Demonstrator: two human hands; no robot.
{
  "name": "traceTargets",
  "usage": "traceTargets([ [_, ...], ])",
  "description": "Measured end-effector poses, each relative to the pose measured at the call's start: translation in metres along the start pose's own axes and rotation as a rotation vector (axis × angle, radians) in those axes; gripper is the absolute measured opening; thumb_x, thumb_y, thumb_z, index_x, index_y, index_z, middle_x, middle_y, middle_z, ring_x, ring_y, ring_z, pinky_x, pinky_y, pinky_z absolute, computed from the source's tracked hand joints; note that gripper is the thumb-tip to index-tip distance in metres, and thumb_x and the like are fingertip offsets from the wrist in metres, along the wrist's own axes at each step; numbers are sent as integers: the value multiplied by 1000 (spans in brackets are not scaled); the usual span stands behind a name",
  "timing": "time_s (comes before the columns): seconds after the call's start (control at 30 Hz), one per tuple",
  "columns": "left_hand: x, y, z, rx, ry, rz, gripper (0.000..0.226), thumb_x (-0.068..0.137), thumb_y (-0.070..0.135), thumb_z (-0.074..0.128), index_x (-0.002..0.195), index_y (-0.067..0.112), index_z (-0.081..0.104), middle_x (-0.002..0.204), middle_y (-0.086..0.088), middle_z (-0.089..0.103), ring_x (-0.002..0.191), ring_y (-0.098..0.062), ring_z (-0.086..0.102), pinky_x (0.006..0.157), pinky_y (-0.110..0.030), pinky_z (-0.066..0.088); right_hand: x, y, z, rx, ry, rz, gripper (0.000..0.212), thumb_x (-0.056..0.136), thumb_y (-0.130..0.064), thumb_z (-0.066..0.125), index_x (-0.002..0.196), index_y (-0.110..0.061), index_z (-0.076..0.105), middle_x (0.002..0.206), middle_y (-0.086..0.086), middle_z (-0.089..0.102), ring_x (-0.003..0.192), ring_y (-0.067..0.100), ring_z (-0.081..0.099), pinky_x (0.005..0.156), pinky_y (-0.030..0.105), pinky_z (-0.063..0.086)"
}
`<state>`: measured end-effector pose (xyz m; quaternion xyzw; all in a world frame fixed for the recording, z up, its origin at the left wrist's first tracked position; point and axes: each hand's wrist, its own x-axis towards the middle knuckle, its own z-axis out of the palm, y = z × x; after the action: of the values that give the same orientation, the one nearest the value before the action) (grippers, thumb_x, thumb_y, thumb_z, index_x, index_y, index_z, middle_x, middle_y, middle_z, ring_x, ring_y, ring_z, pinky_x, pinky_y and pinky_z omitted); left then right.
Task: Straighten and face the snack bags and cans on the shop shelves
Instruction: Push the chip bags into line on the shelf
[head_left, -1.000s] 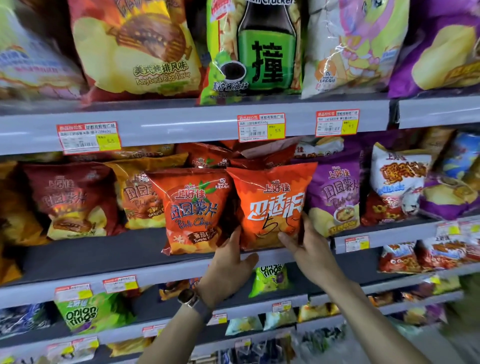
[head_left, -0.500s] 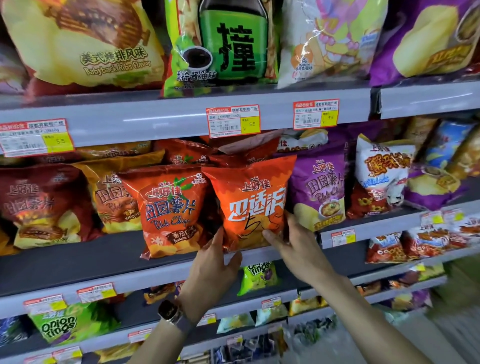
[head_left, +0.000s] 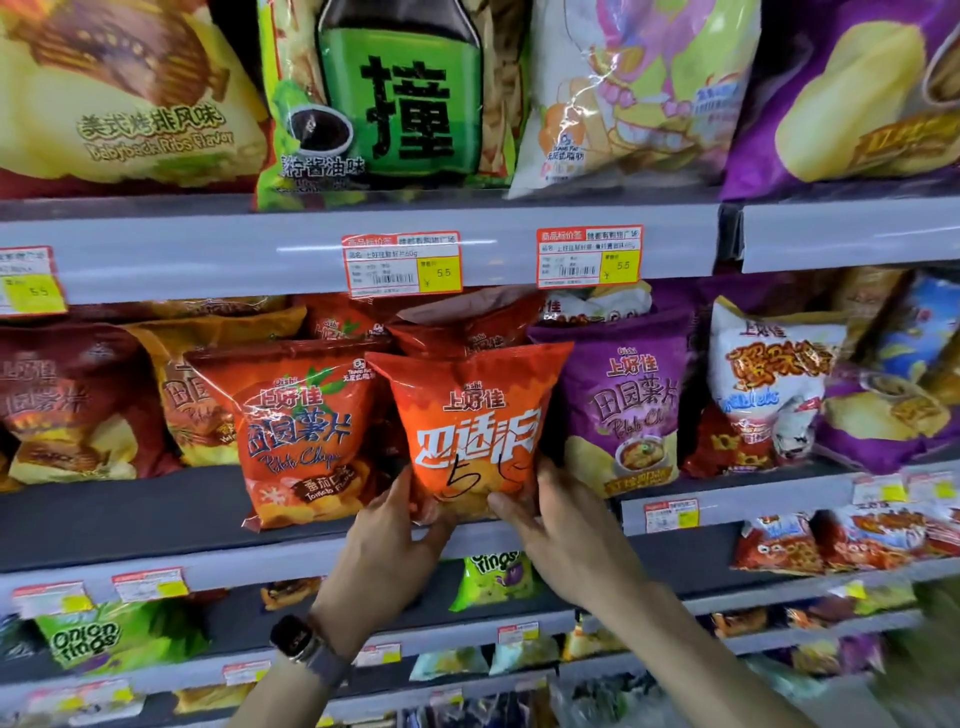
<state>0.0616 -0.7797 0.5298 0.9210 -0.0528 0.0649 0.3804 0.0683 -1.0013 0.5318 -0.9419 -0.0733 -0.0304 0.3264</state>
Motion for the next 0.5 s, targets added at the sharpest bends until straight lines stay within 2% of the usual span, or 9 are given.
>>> traceTargets([
  [0.07,-2,5,-1,-17,16,-14,47,95,38,73,136,32,53,106,21,64,90,-6,64,70,-4,42,1,0,-4,-12,-16,1,72,94,-82,38,141,-28,43,131,-1,64,113,22,64,92,40,55],
  [0.13,-5,8,-1,-26,43,-13,58,92,44,75,143,35,48,114,20,65,99,-7,64,76,-12,44,0,-2,-7,5,-22,10,73,94,-83,35,142,-29,43,132,-1,64,114,21,63,94,39,54],
  [0.2,-8,9,-1,-38,63,-19,76,91,48,76,155,34,38,127,14,66,112,-11,64,85,-25,49,-1,-4,-10,22,-19,12,74,95,-81,36,146,-28,42,135,0,62,116,21,62,96,36,52],
  [0.3,-14,11,-6,-50,81,-54,93,90,55,73,165,28,25,150,7,57,134,-16,57,103,-35,52,-4,-8,-12,46,33,-12,73,97,-78,37,150,-27,39,138,-1,60,117,19,60,95,32,51],
  [0.4,-25,18,-13,12,76,-59,91,93,53,71,166,24,24,154,3,55,137,-21,55,102,-34,51,-9,-6,-12,79,67,-38,70,100,-74,38,154,-30,35,142,-4,58,122,16,57,96,29,48],
  [0.5,-38,28,-19,161,58,-94,80,97,47,69,162,16,35,152,-2,56,136,-27,54,102,-38,49,-16,-1,-16,39,92,-62,74,101,-75,33,159,-29,30,151,-3,52,134,18,52,105,36,49],
])
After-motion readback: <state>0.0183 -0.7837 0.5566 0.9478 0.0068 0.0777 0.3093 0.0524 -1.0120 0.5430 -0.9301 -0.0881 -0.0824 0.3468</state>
